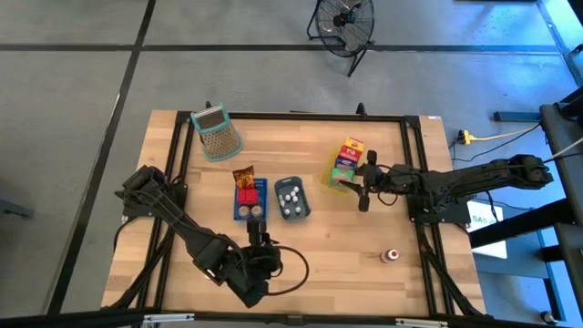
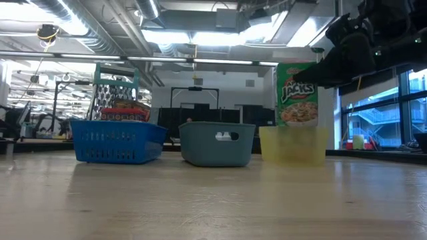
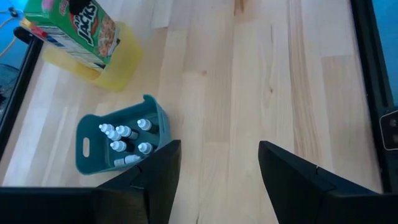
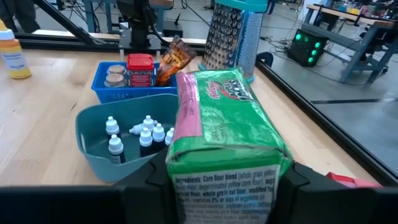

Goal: Pick & Place Kitchen Items
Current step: Put the green cereal box into the yellow bin

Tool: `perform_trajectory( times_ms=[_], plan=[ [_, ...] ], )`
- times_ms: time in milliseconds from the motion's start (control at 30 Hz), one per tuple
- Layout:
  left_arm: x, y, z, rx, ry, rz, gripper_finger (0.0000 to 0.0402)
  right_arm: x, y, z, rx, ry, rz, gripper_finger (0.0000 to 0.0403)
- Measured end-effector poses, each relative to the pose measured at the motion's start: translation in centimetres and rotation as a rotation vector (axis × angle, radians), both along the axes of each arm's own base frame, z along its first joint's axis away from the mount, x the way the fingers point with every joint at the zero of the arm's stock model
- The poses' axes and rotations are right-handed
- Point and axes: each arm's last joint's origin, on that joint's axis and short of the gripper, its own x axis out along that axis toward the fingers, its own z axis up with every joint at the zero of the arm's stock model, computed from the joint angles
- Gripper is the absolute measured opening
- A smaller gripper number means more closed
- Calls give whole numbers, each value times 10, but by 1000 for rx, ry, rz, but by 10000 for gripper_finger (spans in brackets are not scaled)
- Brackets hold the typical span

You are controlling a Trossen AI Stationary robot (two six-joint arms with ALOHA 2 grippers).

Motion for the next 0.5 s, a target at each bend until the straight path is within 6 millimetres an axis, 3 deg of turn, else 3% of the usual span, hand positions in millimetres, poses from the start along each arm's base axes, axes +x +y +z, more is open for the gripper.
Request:
perform_trajectory(
  times_ms=[500],
  plan=[
    [-2,-3,0,0,-1,-7,210,0,0,0,3,-8,-40,151]
  ],
)
